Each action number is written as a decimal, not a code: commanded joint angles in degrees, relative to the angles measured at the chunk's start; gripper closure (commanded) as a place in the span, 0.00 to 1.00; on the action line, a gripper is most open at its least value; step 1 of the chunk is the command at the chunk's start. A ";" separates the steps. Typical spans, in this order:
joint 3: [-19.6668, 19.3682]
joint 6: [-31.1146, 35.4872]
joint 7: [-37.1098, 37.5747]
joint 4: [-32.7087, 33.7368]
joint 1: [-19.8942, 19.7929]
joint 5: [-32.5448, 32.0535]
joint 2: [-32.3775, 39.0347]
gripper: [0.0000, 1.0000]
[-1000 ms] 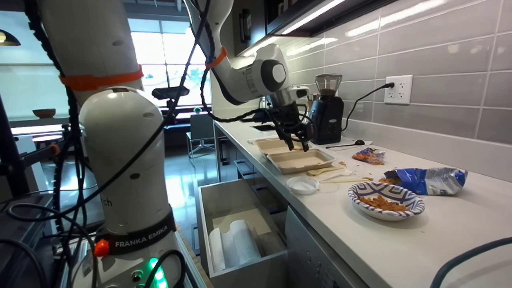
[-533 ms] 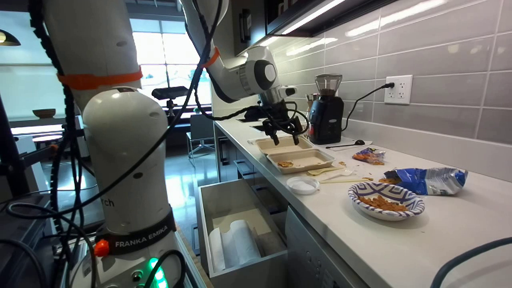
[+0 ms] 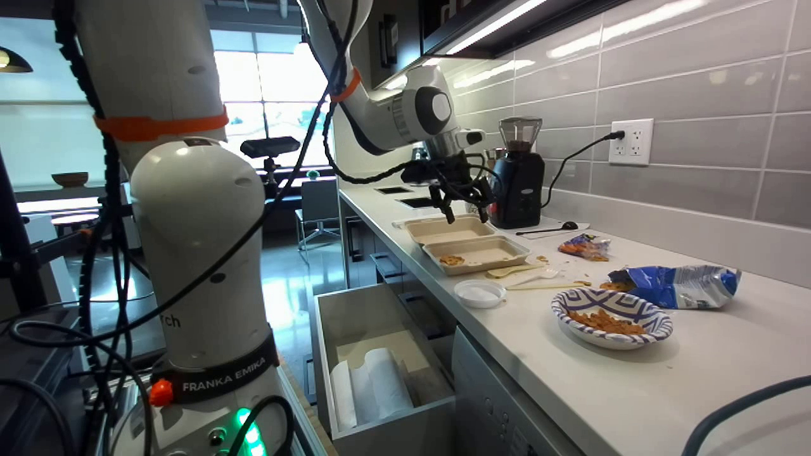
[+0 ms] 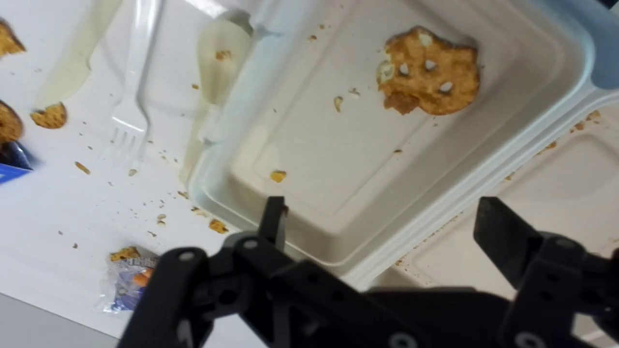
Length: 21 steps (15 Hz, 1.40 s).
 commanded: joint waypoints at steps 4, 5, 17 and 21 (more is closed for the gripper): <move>-6.45 -16.45 -4.50 1.11 -4.37 4.95 -8.05 0.00; -7.58 -18.26 -4.16 0.96 -5.69 4.38 -9.48 0.00; -18.60 -21.59 -16.00 1.49 -16.78 1.70 -16.98 0.00; -18.50 -21.28 -15.46 2.14 -17.01 2.38 -16.15 0.00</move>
